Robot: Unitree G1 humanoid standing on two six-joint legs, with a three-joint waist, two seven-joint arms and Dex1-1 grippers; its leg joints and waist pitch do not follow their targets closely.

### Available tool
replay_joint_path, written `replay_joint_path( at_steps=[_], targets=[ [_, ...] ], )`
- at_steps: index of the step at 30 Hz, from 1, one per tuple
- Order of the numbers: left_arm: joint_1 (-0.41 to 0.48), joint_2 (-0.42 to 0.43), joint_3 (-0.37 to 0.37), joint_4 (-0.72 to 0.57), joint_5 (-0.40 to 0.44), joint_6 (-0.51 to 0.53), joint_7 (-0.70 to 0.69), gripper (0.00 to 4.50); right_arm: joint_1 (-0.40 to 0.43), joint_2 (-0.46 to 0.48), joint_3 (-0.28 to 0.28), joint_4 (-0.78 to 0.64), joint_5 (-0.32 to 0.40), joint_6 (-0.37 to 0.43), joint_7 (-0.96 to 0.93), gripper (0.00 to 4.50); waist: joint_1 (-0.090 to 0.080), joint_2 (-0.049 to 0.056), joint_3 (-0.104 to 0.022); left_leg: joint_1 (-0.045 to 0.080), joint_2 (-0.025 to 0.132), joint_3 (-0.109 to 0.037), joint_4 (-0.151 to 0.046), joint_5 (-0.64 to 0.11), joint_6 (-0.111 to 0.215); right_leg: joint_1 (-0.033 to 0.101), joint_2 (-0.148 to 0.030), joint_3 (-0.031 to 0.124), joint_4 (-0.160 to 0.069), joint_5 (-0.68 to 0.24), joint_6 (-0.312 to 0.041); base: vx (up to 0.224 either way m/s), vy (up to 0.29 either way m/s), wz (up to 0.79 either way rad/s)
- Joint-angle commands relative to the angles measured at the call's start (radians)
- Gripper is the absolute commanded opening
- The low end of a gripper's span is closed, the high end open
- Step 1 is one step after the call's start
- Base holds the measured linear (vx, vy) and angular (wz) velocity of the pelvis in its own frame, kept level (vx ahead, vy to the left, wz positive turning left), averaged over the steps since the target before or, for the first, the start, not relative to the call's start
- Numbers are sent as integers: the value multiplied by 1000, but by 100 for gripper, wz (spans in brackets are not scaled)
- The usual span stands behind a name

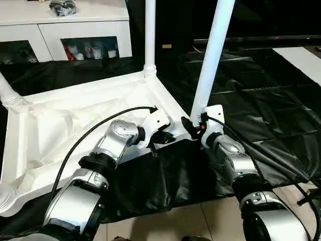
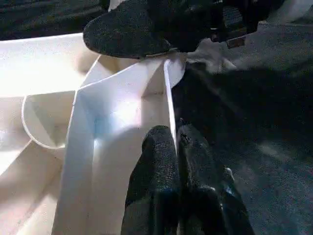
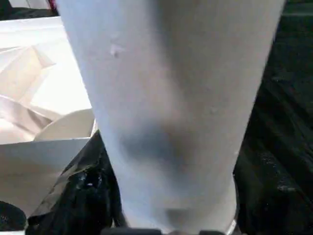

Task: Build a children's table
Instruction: Rotate leg to tighten

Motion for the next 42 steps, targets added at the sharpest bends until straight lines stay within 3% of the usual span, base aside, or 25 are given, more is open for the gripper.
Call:
replay_joint_path(
  at_steps=[1,2,3,4,6,7,8,9,10,12,13,17,22,23,24,27,29,30,31,33,34,35,42],
  targets=[
    [-3,-66,-49,-70,-45,-52,-63,0,-15,28,92,33,-57,-9,49,269,-3,-14,-64,23,48,-22,-78,-332,35,33,-60,37,-66,-325,-193,0,0,0],
    [-3,-66,-49,-70,-45,-52,-63,0,-15,28,92,33,-57,-9,49,325,-3,-14,-64,23,48,-22,-78,-332,35,33,-60,37,-66,-325,-193,0,0,0],
    [7,-45,-48,-78,-43,-64,-78,0,-16,20,86,31,-45,-14,78,339,-1,-10,-64,22,49,-23,-77,-309,49,34,-60,37,-64,-332,-194,0,0,0],
    [13,-32,-48,-86,-43,-76,-89,0,-20,17,82,32,-37,-15,92,339,0,-24,-65,19,51,-23,-75,-292,55,35,-62,36,-61,-333,-196,0,0,0],
    [22,-5,-44,-102,-49,-84,-119,0,-29,12,86,34,-30,-19,139,360,6,-14,-66,26,53,-18,-72,-280,60,29,-61,39,-61,-314,-202,0,0,0],
    [22,-5,-44,-102,-49,-84,-119,0,-29,12,86,34,-30,-19,139,374,4,-15,-65,22,51,-18,-73,-275,62,31,-59,39,-58,-304,-204,0,0,0],
    [27,17,-42,-108,-53,-106,-143,0,-31,6,94,26,-29,-17,171,382,0,-40,-66,14,52,-17,-73,-258,69,38,-59,37,-55,-296,-199,0,0,0],
    [28,23,-41,-108,-55,-111,-151,0,-32,3,95,22,-27,-14,180,385,6,-29,-68,14,54,-22,-73,-244,70,40,-63,37,-48,-289,-200,0,0,0],
    [30,41,-40,-110,-63,-128,-182,0,-35,-4,98,11,-19,-12,219,392,6,-25,-64,18,54,-18,-72,-241,72,32,-60,40,-49,-282,-204,0,0,0],
    [30,57,-39,-112,-71,-135,-213,0,-36,-16,104,1,-16,-12,262,403,5,-24,-66,17,54,-18,-71,-241,66,35,-57,40,-43,-250,-216,0,0,0],
    [27,65,-37,-109,-75,-133,-229,0,-27,-38,116,-15,-14,-9,331,415,7,-16,-66,18,54,-18,-70,-235,66,36,-57,41,-40,-231,-222,0,0,0],
    [24,81,-36,-111,-93,-141,-286,0,-11,-76,137,-44,-8,10,437,445,21,-15,-66,17,58,-10,-67,-196,77,41,-52,38,-28,-148,-252,0,0,0],
    [31,117,-59,-120,-127,-151,-421,0,74,-181,203,-198,57,74,766,445,44,-9,-65,23,59,-8,-66,-218,82,43,-49,38,-32,-154,-251,0,0,0],
    [29,121,-62,-113,-127,-156,-437,0,80,-194,209,-209,64,82,803,445,49,-11,-67,23,61,-8,-66,-214,82,42,-51,38,-29,-145,-253,0,0,0],
    [29,121,-63,-112,-127,-156,-439,0,81,-196,210,-210,65,83,807,445,51,-7,-67,25,61,-8,-66,-219,81,40,-52,38,-30,-147,-257,0,0,0],
    [20,131,-69,-93,-128,-167,-483,0,94,-234,235,-236,60,102,898,445,62,-11,-64,31,62,-7,-69,-264,45,35,-53,39,-38,-221,-248,0,0,0],
    [15,134,-72,-85,-126,-174,-496,0,95,-248,249,-241,53,108,927,445,63,-10,-62,35,63,-7,-70,-285,36,31,-54,40,-40,-248,-242,0,0,0],
    [13,135,-73,-83,-124,-179,-496,0,93,-251,251,-240,51,111,933,420,63,-10,-62,35,63,-7,-71,-287,32,31,-54,41,-41,-252,-241,0,0,0],
    [8,135,-76,-77,-121,-180,-503,0,90,-260,264,-233,37,106,944,412,64,-4,-61,34,63,-8,-72,-295,23,30,-55,41,-41,-261,-239,0,0,0],
    [6,134,-76,-73,-120,-180,-507,0,88,-268,277,-226,24,100,957,407,63,-7,-62,34,62,-9,-73,-302,14,32,-55,40,-43,-275,-231,0,0,0],
    [5,135,-76,-71,-122,-179,-513,0,88,-274,289,-223,10,87,955,395,63,-1,-62,35,62,-10,-73,-304,12,31,-56,41,-42,-274,-232,0,0,0],
    [4,136,-75,-70,-123,-179,-518,0,89,-278,297,-222,1,78,954,381,62,-5,-63,33,61,-10,-73,-300,11,33,-55,40,-42,-266,-231,0,0,0],
    [-5,155,-77,-59,-119,-189,-555,0,74,-278,311,-222,2,88,990,327,64,-6,-67,28,60,-10,-70,-262,32,38,-56,39,-37,-231,-240,0,0,0]
  ],
)
